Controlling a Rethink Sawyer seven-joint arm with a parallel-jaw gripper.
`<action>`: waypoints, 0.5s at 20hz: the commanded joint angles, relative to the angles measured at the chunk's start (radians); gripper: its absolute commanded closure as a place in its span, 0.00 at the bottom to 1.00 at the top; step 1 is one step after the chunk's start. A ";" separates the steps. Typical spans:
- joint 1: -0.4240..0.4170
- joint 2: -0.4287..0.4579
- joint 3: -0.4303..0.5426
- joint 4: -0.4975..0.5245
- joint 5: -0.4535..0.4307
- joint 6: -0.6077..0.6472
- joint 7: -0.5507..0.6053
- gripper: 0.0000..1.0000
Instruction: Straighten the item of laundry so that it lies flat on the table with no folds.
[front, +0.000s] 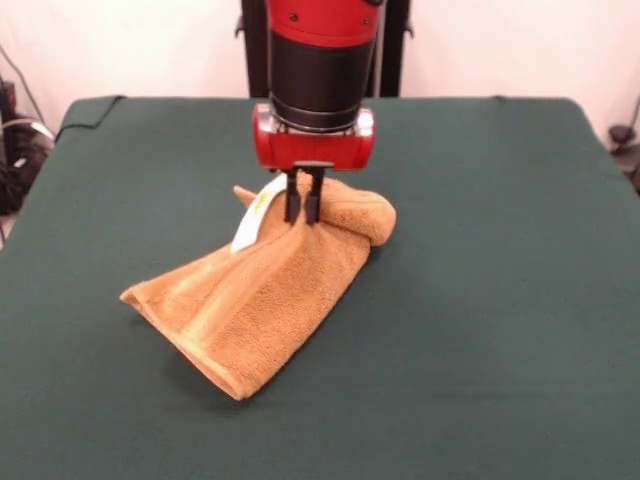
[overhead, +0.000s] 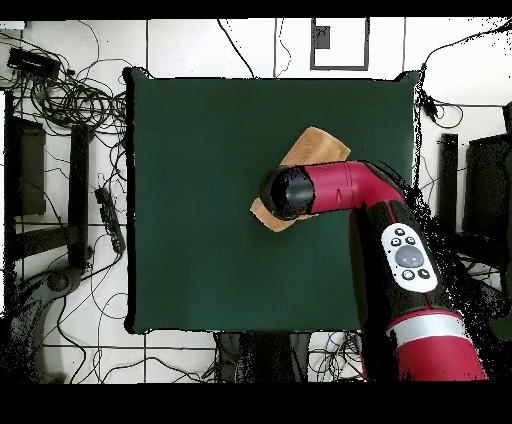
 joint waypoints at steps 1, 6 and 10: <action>-0.007 0.023 0.197 0.104 -0.040 0.076 -0.348 1.00; -0.066 0.015 0.267 0.135 -0.031 0.111 -0.420 1.00; -0.121 0.031 0.332 0.158 0.003 0.160 -0.450 1.00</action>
